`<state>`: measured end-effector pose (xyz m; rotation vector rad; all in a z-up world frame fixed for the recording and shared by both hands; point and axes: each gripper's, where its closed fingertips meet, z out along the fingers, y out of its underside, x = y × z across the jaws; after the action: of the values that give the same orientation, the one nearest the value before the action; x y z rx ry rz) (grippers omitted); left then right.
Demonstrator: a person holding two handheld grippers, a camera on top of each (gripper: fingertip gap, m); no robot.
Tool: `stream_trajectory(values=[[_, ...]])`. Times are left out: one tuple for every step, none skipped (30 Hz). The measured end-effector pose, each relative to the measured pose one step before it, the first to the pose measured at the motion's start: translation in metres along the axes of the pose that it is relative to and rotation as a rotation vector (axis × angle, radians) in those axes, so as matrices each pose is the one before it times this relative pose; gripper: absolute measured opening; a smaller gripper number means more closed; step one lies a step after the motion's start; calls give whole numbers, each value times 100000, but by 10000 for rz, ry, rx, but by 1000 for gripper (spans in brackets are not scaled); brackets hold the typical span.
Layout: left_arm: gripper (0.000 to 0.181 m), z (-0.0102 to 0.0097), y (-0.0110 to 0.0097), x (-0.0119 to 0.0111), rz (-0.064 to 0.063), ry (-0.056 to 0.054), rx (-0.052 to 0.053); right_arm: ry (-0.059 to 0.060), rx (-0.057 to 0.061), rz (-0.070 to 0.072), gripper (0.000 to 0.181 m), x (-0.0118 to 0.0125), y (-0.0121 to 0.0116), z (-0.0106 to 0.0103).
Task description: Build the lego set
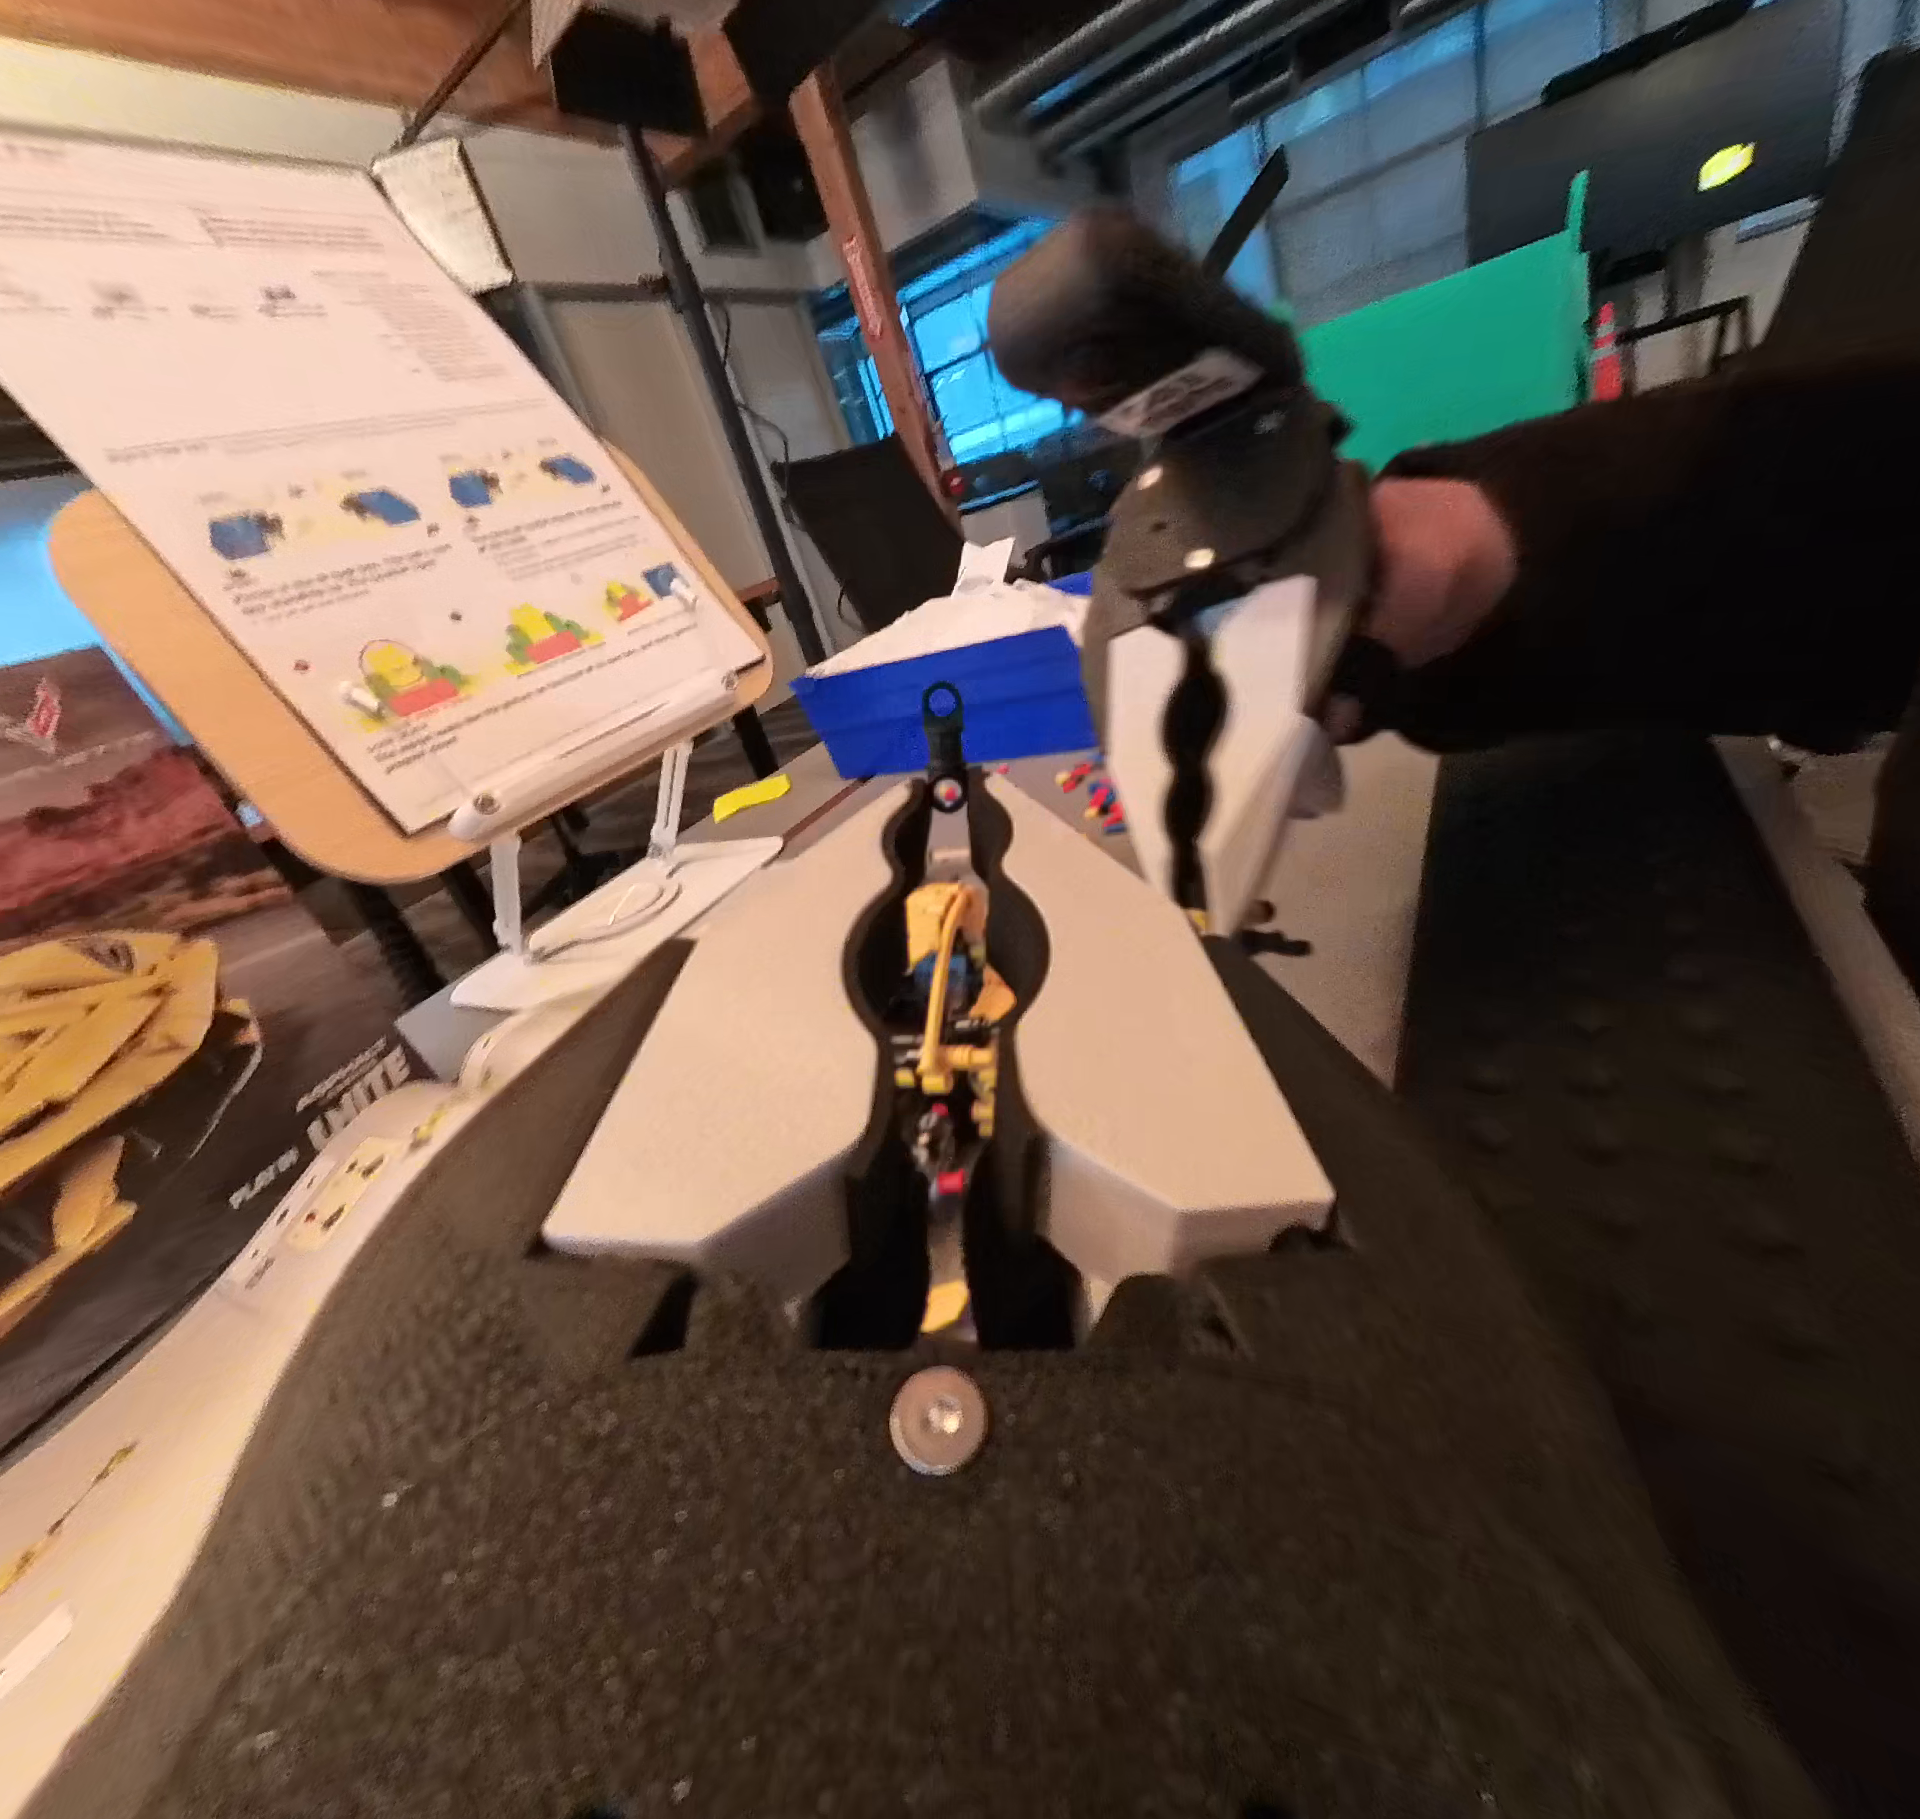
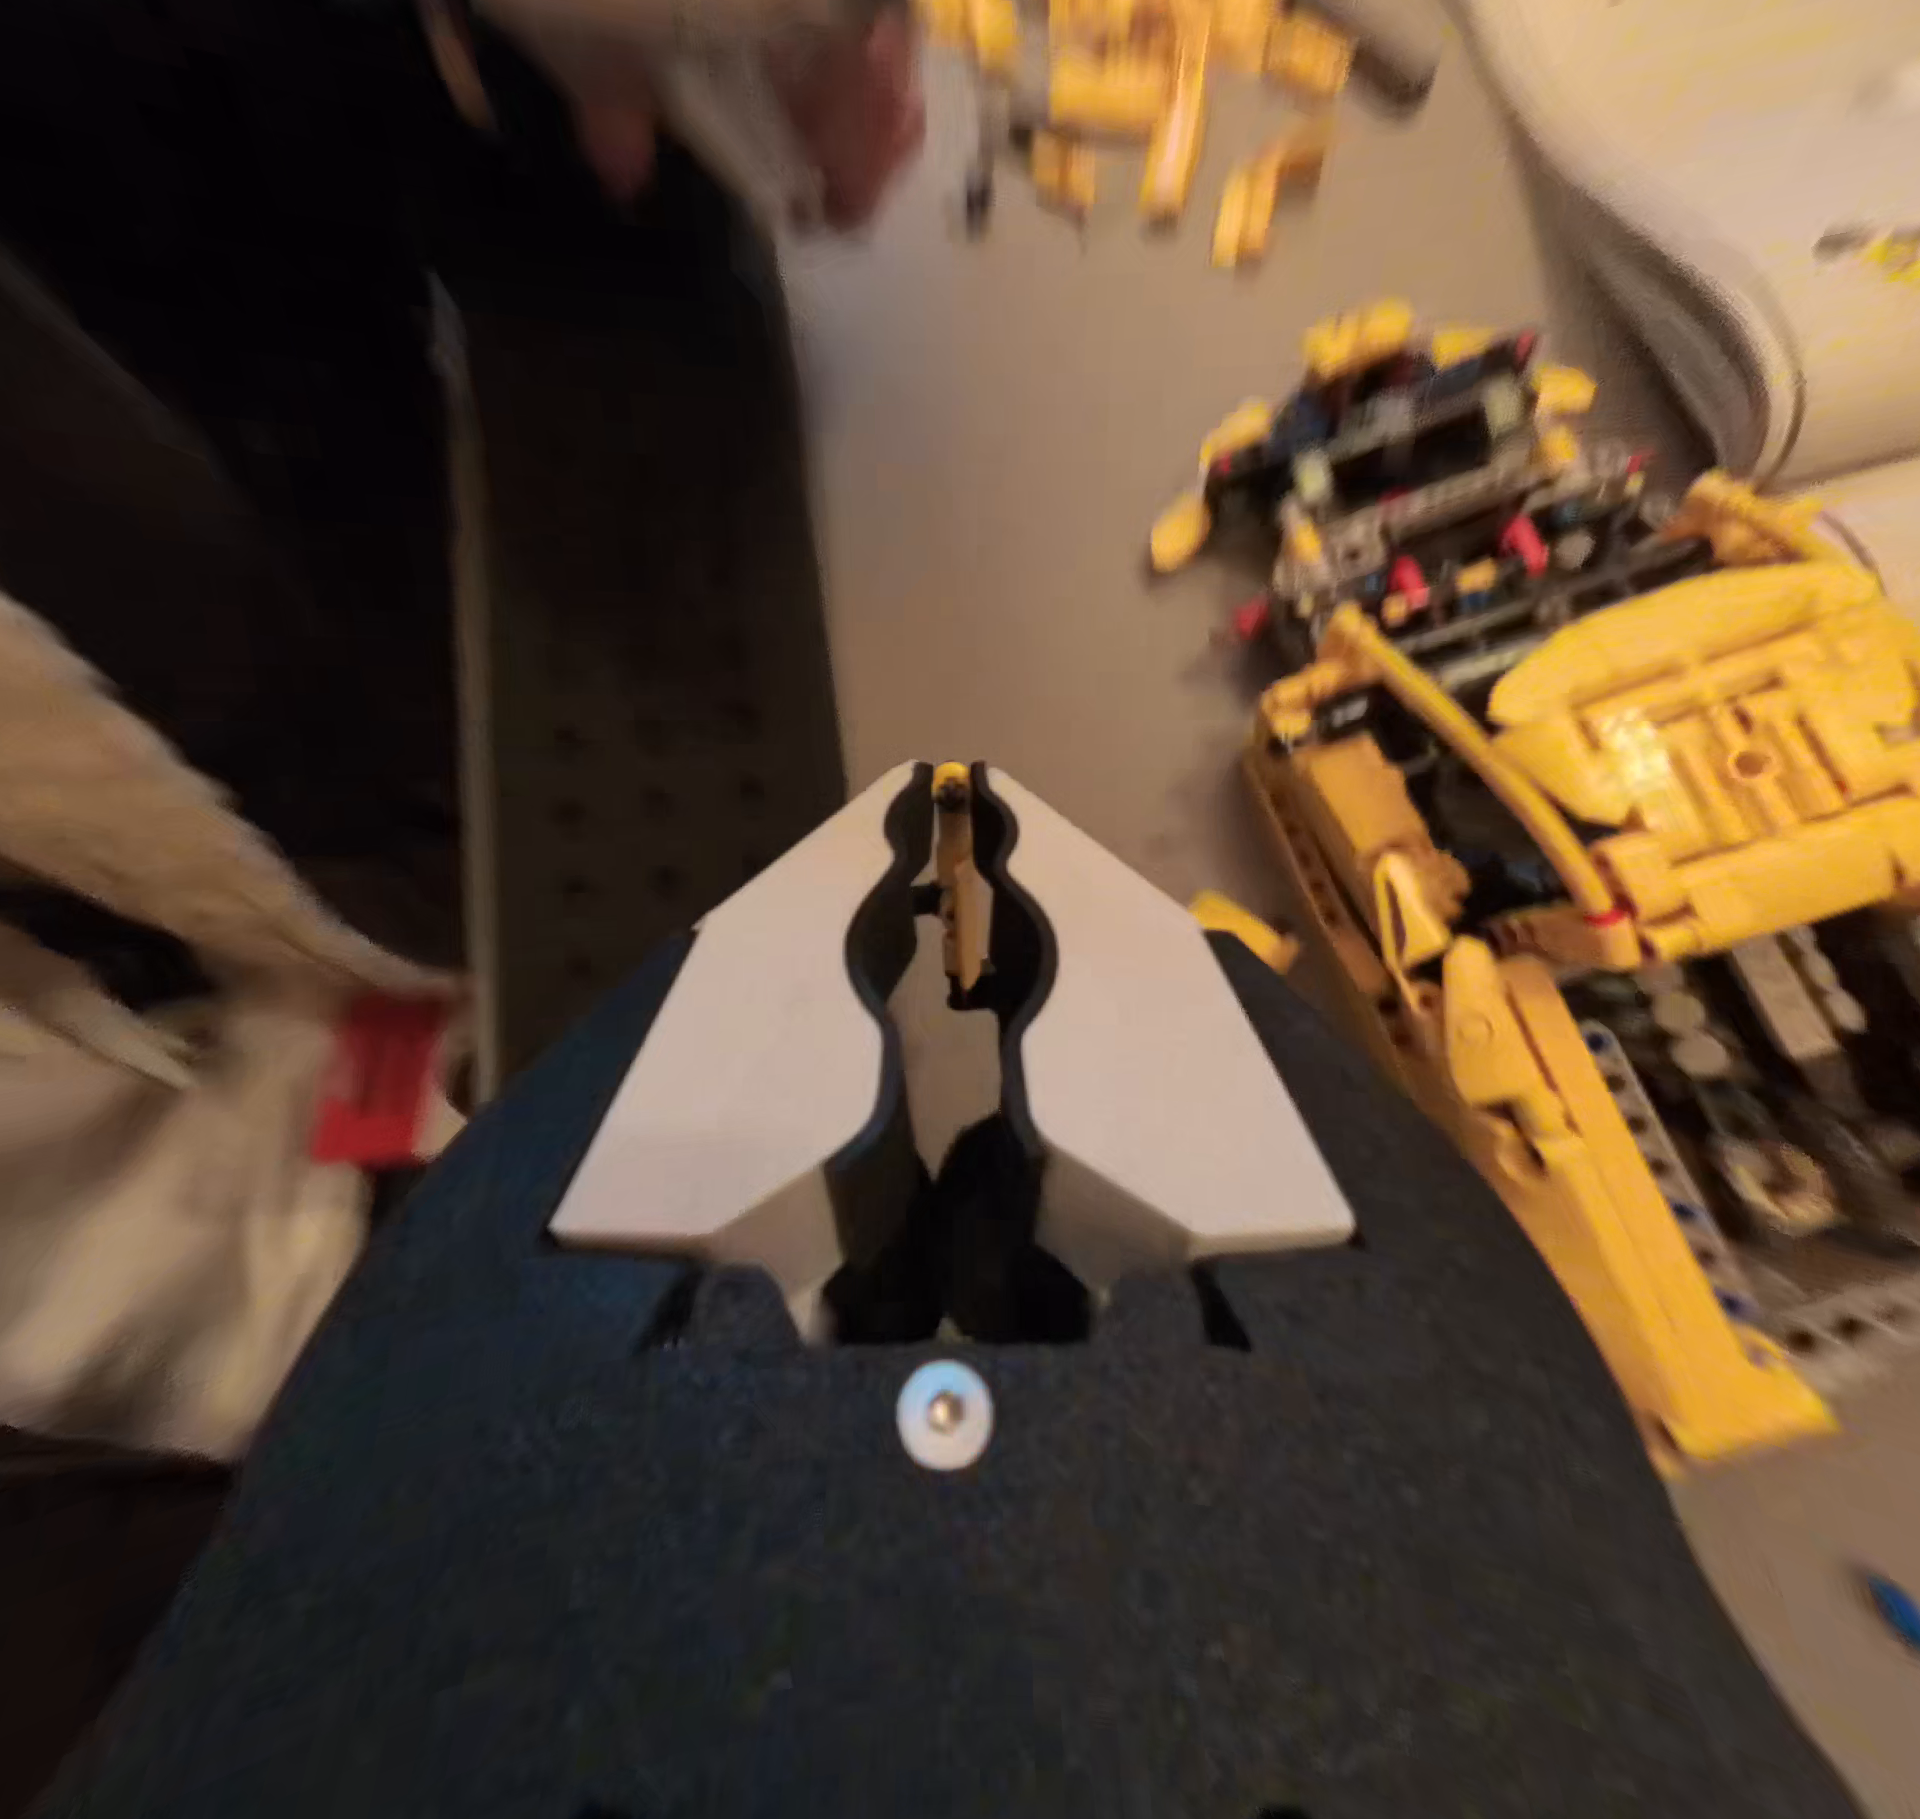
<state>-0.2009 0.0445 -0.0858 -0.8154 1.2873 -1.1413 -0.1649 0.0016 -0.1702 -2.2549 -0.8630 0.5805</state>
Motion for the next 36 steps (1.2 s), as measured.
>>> stream_trajectory(values=[[7,-101,-518,334,73,163,306,-706,1213,883,6,-89,-1706,-696],[7,-106,-529,317,55,152,309,-882,1328,986,6,-323,-1854,-557],[7,-93,-551,352,-5,177,313,-1076,1164,980,5,-704,-1623,-294],[7,-77,-501,318,-95,190,282,-1147,730,890,5,-937,-988,139],[7,-72,-421,267,-162,193,257,-861,384,678,5,-694,-417,495],[6,-64,-383,139,-186,138,223,-622,363,476,5,-515,-318,618],[7,-93,-366,24,-174,84,210,-537,254,465,5,-421,-177,645],[7,-87,-313,34,-179,87,187,-358,169,380,5,-188,-123,500],[7,-61,-220,39,-151,83,133,-283,368,262,5,-142,-443,231],[7,-15,-90,17,-50,28,61,-449,262,344,5,-367,-362,120],[7,18,12,86,28,42,-5,-393,201,301,5,-314,-276,39],[7,49,60,50,52,2,-34,-218,92,198,5,-137,-76,15],[7,41,120,-40,119,-58,-66,-91,49,93,5,-15,50,27],[6,52,134,36,99,-4,-71,-6,47,102,5,62,100,47],[6,52,107,84,59,19,-46,-44,57,97,5,-7,102,100],[6,56,115,14,118,-32,-66,-217,59,123,5,-278,92,131],[6,63,151,110,110,22,-91,-73,125,103,5,-103,-47,56],[6,68,112,86,55,23,-54,61,-20,-12,5,58,116,68],[6,57,127,66,86,1,-67,-112,-97,23,5,-153,201,109],[6,52,131,61,90,6,-69,-44,22,103,5,-18,48,71],[7,57,175,93,96,15,-102,-20,-43,58,5,28,121,78],[6,1,-24,40,56,-10,21,-58,21,67,5,-20,-2,-7],[7,12,61,9,39,-5,-39,22,38,57,5,86,-23,-29],[7,15,88,43,84,0,-42,41,-12,51,5,83,56,-43],[7,8,72,96,124,17,-54,29,-85,41,5,40,148,-32],[7,30,44,137,121,21,-30,31,-66,41,5,15,120,-70],[7,27,110,175,150,45,-58,60,-91,90,5,78,174,-101],[7,26,121,242,178,81,-78,34,-136,104,5,60,238,-113],[7,64,158,215,168,62,-90,60,-68,84,5,121,162,-160],[7,57,232,187,263,26,-135,74,-31,117,5,156,132,-165],[7,72,164,188,320,5,-127,-5,-15,117,5,102,149,-130],[7,58,85,159,213,1,-66,-123,58,278,4,38,100,-78],[7,38,15,140,187,9,-18,-204,57,273,5,-9,116,-29],[7,35,-75,171,130,35,16,-270,26,231,5,-45,172,10],[7,76,68,74,119,-35,-54,-139,56,237,5,157,147,41],[7,77,158,97,326,-69,-104,-99,74,-22,5,21,42,-27]])
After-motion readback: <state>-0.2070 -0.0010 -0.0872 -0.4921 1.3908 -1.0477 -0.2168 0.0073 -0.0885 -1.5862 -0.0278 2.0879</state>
